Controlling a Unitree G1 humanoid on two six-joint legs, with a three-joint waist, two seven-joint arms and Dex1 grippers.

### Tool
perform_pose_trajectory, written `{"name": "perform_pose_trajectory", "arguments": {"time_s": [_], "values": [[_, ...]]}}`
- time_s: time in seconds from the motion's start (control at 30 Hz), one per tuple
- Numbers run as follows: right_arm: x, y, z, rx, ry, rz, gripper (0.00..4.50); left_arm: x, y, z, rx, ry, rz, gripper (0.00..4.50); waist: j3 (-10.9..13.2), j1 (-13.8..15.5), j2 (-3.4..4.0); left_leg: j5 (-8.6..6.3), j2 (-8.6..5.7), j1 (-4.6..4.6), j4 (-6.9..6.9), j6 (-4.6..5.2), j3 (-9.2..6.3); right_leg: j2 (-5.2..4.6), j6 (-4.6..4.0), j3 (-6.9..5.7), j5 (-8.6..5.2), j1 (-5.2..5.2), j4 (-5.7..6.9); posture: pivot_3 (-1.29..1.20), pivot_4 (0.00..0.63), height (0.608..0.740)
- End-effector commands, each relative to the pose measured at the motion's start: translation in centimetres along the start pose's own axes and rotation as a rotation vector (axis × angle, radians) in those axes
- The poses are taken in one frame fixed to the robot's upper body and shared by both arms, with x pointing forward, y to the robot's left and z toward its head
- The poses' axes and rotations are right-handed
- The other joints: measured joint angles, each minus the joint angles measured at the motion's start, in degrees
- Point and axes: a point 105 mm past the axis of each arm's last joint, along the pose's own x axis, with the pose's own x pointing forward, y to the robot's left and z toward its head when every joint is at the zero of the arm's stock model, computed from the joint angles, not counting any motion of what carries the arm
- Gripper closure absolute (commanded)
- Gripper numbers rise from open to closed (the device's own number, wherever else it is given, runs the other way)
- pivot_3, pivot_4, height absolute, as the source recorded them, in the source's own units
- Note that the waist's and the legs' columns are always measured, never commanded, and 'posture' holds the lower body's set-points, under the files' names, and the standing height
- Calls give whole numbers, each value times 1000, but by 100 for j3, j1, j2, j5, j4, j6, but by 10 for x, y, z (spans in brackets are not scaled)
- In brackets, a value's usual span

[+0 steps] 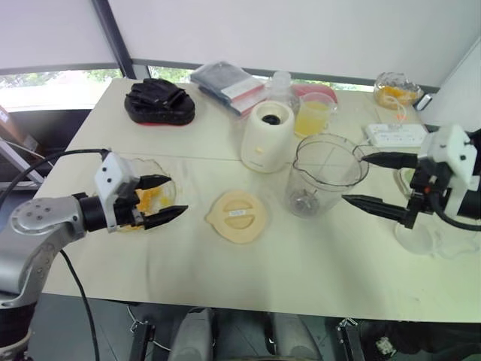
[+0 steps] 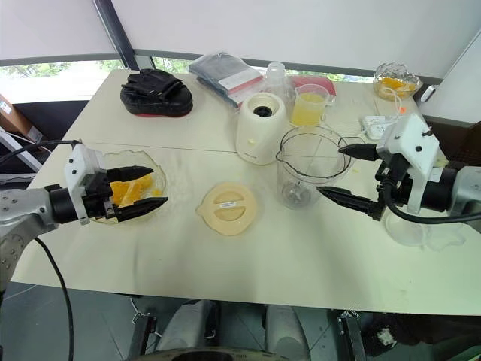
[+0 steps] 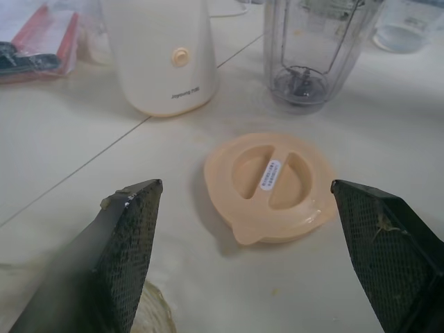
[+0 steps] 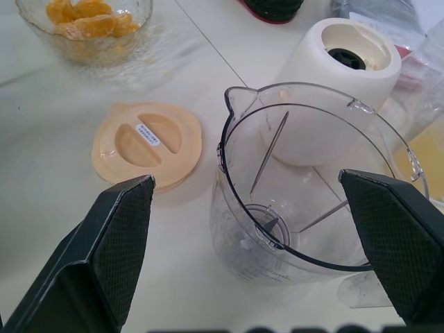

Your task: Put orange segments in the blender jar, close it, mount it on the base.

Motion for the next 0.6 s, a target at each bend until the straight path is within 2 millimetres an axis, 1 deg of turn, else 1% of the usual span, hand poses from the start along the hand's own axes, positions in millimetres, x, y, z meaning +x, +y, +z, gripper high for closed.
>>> {"name": "perform_pose_trajectory", "arguments": {"time_s": [0.03,0.2,0.6], "values": [[-1,0,8,-37,-15,-8,23,-4,4,16,68,-47,23,439,0,-1,0,0,0,0,1,0,0,0,0,0,0,0,2,0,150,740],[0,1,13,-39,-37,-8,23,-3,5,21,54,-67,21,439,0,-1,0,1,0,3,5,0,-1,4,0,0,0,0,12,0,150,740],[4,3,11,-36,-39,9,23,-3,4,18,55,-37,17,439,0,-3,0,1,1,3,8,0,-1,7,2,0,1,0,18,0,150,740]]}}
